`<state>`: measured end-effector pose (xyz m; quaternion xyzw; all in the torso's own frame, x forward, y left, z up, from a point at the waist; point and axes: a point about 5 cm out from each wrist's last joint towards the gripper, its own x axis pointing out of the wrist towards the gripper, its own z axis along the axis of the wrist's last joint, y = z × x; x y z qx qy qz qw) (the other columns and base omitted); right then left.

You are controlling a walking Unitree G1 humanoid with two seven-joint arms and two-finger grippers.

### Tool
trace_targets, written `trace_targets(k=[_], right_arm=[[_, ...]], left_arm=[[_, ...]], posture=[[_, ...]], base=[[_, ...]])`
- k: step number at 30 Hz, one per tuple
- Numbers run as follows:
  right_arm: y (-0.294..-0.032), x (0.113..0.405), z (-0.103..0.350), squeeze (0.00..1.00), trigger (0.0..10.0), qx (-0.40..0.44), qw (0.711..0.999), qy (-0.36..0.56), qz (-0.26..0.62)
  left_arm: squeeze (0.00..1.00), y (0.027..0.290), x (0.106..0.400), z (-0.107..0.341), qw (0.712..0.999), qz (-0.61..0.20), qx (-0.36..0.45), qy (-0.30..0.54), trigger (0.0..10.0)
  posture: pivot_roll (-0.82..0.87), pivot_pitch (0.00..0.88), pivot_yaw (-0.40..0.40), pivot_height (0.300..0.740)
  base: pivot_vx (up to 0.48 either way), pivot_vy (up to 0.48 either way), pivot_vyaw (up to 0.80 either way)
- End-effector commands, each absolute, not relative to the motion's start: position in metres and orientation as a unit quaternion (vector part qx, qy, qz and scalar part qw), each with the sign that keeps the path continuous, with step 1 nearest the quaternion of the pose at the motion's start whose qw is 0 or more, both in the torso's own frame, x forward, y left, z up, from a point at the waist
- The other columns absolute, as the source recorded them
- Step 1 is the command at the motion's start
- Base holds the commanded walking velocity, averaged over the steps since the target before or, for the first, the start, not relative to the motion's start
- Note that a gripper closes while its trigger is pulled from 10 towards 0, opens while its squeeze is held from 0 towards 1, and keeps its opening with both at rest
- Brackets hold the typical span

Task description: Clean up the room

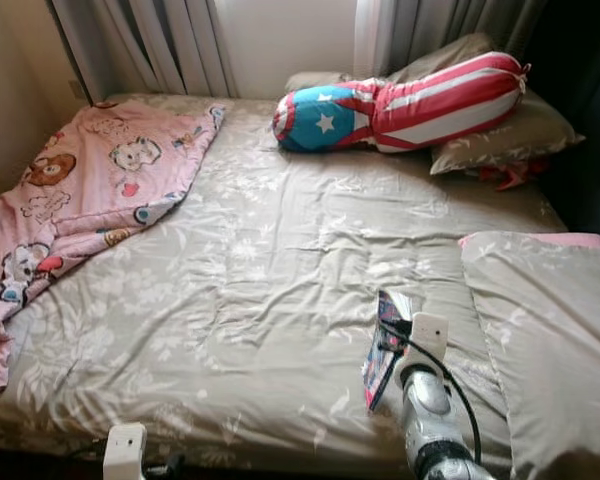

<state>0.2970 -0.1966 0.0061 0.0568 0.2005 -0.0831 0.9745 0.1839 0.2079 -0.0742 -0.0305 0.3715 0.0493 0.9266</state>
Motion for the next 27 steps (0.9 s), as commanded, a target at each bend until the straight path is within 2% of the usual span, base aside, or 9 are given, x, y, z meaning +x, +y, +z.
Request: trace_targets(k=[1,7,16,23,27], right_arm=[[-0.194,0.302,0.014,0.00,10.0,0.051,0.980,0.176,-0.076],[-0.194,0.302,0.013,0.00,10.0,0.051,0.980,0.177,-0.075],[-0.192,0.302,0.014,0.00,10.0,0.053,0.981,0.173,-0.072],[-0.182,0.309,0.027,0.00,10.0,0.073,0.989,0.122,-0.047],[-0.177,0.312,0.035,0.00,10.0,0.088,0.991,0.095,-0.035]], left_arm=[[0.00,0.208,0.180,-0.077,0.924,0.050,-0.035,0.378,10.0],[0.00,0.206,0.183,-0.075,0.927,0.047,-0.035,0.372,10.0],[0.00,0.200,0.202,-0.064,0.943,0.029,-0.029,0.330,10.0],[0.00,0.190,0.244,-0.030,0.977,0.001,-0.047,0.210,10.0],[0.00,0.188,0.257,-0.014,0.987,-0.011,-0.038,0.157,10.0]], posture=[[-0.15,0.092,-0.044,0.740],[-0.15,0.092,-0.045,0.740],[-0.15,0.096,-0.047,0.740],[-0.15,0.099,-0.047,0.740],[-0.16,0.100,-0.045,0.740]], base=[[0.289,0.000,0.00],[0.287,0.000,0.00],[0.000,0.000,0.00],[0.000,0.000,0.00],[0.000,0.000,0.00]])
